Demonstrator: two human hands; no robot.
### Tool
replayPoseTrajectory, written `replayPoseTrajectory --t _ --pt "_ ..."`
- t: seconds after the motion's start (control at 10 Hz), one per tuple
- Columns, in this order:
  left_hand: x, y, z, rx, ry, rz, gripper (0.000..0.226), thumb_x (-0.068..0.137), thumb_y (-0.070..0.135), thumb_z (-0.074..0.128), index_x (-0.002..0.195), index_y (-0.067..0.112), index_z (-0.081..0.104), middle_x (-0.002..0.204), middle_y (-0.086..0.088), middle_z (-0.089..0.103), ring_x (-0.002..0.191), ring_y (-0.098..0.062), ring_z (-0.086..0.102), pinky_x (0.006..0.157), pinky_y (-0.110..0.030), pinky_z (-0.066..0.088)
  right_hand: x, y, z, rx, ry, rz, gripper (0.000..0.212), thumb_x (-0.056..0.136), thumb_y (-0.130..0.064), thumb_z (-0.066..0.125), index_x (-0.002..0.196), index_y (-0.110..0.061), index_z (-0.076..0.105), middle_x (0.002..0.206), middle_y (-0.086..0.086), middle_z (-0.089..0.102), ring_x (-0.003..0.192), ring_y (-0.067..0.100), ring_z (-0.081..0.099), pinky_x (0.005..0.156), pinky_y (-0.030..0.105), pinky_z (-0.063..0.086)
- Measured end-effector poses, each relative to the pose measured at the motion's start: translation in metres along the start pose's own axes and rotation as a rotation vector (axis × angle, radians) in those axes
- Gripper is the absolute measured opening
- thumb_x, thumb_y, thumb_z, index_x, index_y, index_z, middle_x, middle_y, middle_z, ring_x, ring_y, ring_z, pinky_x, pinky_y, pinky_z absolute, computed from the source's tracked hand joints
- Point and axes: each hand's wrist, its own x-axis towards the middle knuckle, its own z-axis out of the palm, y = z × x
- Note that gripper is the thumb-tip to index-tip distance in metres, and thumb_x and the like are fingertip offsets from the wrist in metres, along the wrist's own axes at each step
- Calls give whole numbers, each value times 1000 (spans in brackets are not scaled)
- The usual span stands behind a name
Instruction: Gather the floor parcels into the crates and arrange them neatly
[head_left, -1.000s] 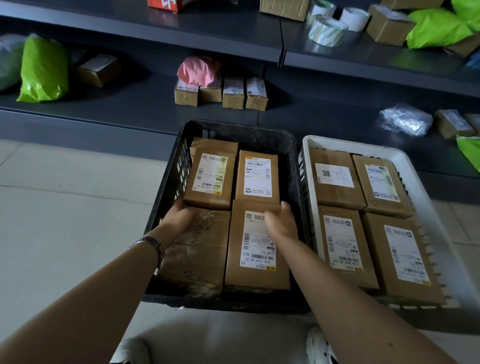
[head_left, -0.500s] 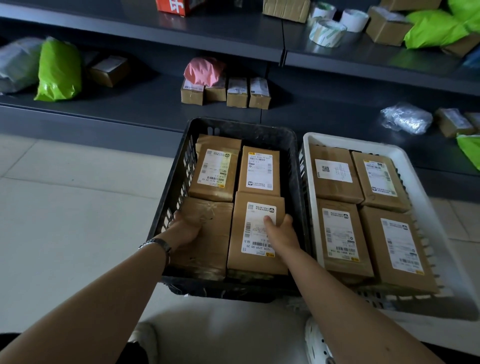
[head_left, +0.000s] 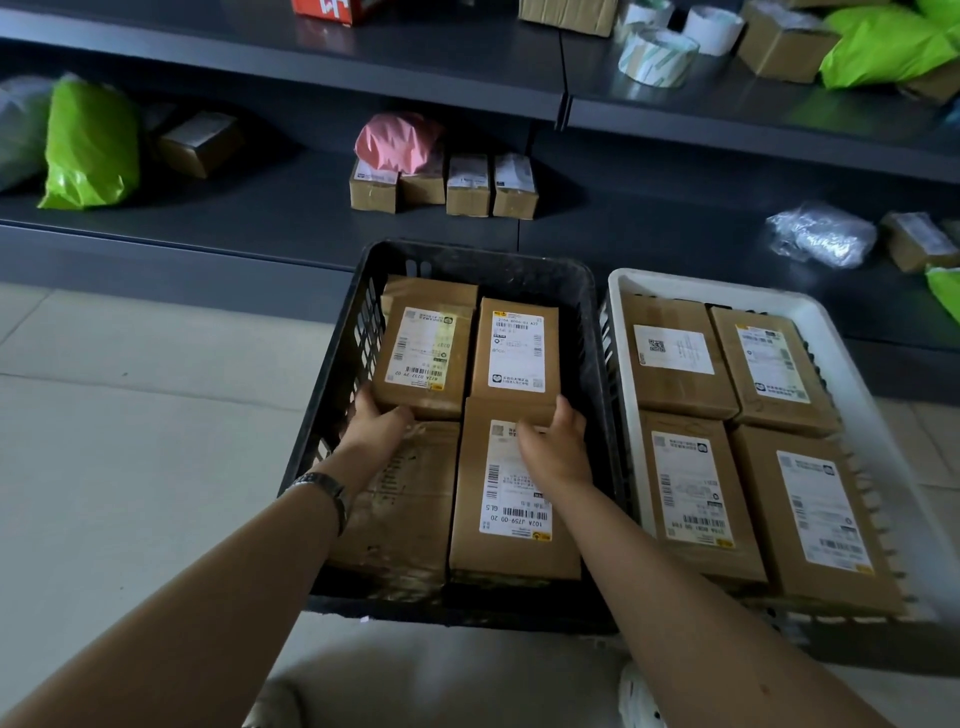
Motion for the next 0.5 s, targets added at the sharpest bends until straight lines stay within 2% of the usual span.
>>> replayPoseTrajectory --t 0.1,0.2,0.3,0.4,0.5 --pt "-1 -2 1 -13 -17 10 74 93 19 54 153 30 12 139 0 44 130 -30 42 111 -46 35 0 2 0 -23 -5 -10 75 96 -38 49 157 -26 8 162 -4 11 131 25 46 97 41 47" --pt "-3 1 1 -18 22 10 67 95 23 51 152 28 17 139 -2 41 127 -29 44 107 -43 38 0 0 -3 1 -32 -3 76 96 -35 51 157 -29 7 163 -2 6 140 26 34 96 36 44" --pt "-4 8 2 -1 57 -12 63 93 32 51 150 28 25 145 -8 34 128 -31 41 109 -48 36 -3 -8 -4 55 -46 8 77 94 -31 54 157 -31 10 161 1 8 142 27 27 97 35 38" --pt "-14 14 1 56 29 -45 61 93 39 49 149 27 28 149 -10 29 132 -34 36 110 -49 32 -14 -16 -9 94 -34 38 75 93 -32 56 156 -29 14 158 5 14 141 29 27 102 38 36" --pt "-21 23 -4 34 8 -34 61 87 41 53 144 25 38 142 -8 44 120 -29 49 104 -48 42 -22 -27 -17 103 -37 61 74 92 -33 55 156 -28 16 155 7 19 139 31 29 107 44 36"
